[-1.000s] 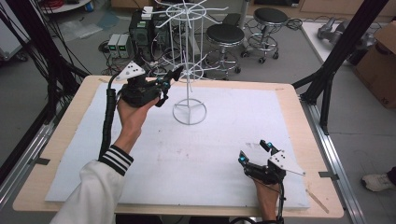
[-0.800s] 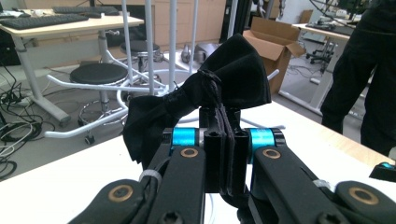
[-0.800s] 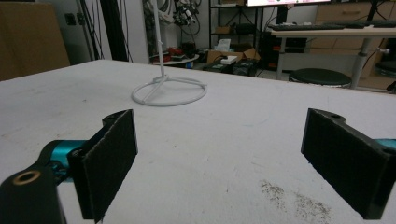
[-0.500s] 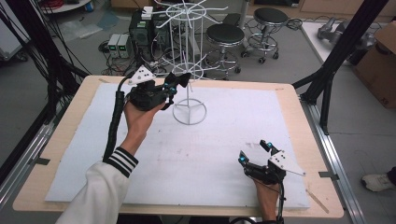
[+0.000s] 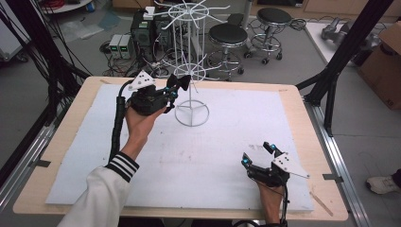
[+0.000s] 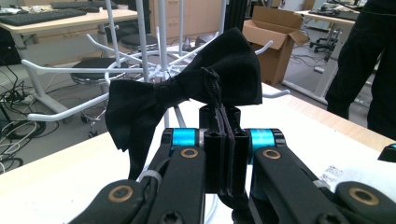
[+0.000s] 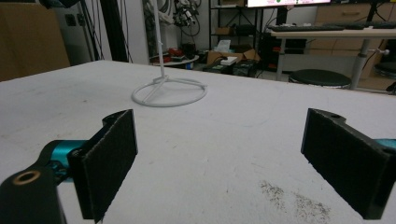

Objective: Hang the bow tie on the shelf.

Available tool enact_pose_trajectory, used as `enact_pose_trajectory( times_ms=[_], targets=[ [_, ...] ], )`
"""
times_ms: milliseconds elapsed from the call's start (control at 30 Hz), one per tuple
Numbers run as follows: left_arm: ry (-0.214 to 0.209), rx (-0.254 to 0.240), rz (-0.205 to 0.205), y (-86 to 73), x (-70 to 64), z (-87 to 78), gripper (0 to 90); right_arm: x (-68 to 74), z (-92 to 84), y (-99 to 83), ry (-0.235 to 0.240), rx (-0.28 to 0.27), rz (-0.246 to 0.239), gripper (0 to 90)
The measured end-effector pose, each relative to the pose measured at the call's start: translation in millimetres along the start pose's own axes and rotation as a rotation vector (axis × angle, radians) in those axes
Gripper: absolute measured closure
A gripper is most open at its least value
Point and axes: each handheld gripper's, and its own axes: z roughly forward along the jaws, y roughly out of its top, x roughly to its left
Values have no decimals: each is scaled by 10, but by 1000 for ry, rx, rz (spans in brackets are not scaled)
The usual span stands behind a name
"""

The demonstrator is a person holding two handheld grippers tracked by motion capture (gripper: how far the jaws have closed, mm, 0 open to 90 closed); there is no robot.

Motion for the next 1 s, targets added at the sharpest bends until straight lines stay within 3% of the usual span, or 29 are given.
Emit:
enact_pose_trajectory(
  times_ms=[433, 567, 1000],
  targets=[
    [9, 7, 10, 6, -53, -4, 881, 1, 0, 1, 0, 0, 7, 97],
    [11, 28, 43, -21, -109, 23, 880, 1, -1, 1, 0, 0, 8, 97],
    [6, 66, 48, -97, -134, 61, 853, 1, 0, 1, 0, 0, 8, 97]
  ],
)
